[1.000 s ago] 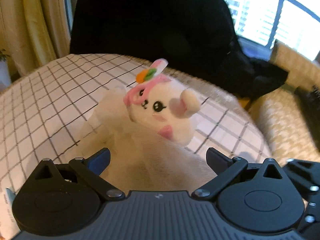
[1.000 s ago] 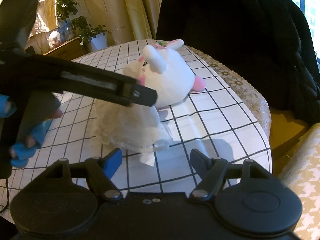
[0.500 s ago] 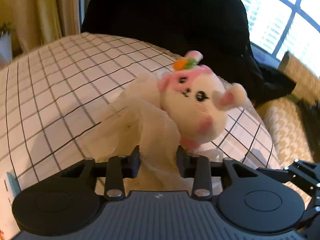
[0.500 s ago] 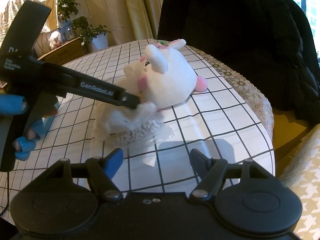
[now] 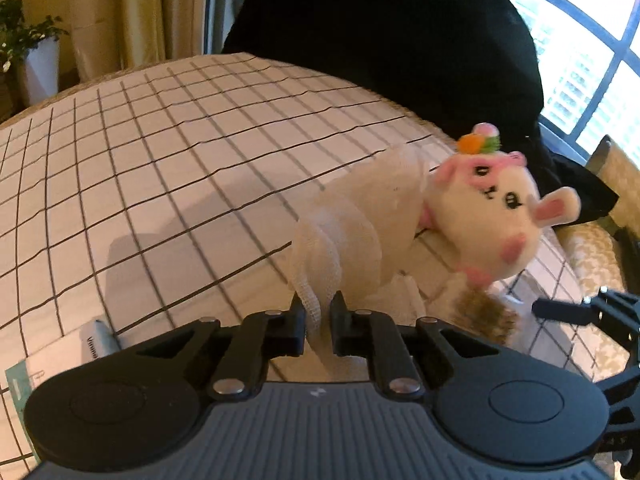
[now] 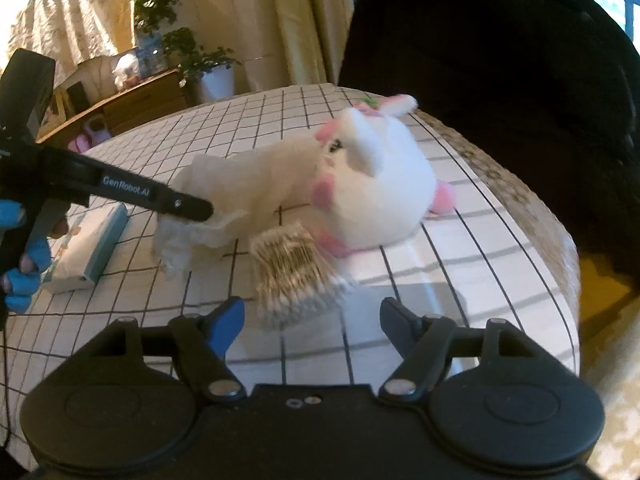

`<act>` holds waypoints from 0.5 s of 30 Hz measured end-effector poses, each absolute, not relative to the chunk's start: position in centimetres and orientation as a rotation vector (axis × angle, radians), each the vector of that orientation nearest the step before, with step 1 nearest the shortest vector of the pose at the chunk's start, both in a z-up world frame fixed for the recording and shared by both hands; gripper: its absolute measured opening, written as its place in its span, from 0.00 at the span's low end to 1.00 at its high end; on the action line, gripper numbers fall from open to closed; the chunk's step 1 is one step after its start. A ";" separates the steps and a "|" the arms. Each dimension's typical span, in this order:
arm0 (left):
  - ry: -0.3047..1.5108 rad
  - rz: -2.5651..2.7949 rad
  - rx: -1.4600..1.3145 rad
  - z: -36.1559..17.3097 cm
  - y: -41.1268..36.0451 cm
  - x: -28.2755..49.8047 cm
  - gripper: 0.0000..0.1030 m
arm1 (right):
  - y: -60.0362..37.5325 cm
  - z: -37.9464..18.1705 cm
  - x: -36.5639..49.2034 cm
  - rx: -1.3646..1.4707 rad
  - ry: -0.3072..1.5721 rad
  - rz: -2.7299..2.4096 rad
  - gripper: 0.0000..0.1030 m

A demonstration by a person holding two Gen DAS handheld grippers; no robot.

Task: Organize soft objects
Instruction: 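Grasp the mesh bath puff with the left tool while the right tool grasps the cotton swab bag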

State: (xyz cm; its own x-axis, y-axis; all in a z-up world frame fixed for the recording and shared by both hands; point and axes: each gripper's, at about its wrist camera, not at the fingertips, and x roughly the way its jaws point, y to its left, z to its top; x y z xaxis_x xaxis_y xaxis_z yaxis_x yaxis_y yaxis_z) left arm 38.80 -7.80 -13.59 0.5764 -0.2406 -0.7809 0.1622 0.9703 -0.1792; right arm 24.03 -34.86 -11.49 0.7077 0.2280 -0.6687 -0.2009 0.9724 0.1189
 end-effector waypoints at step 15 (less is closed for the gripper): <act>0.932 -0.252 -0.065 -14.1 -8.3 39.0 0.18 | -31.4 -12.9 26.4 -0.106 0.754 0.228 0.65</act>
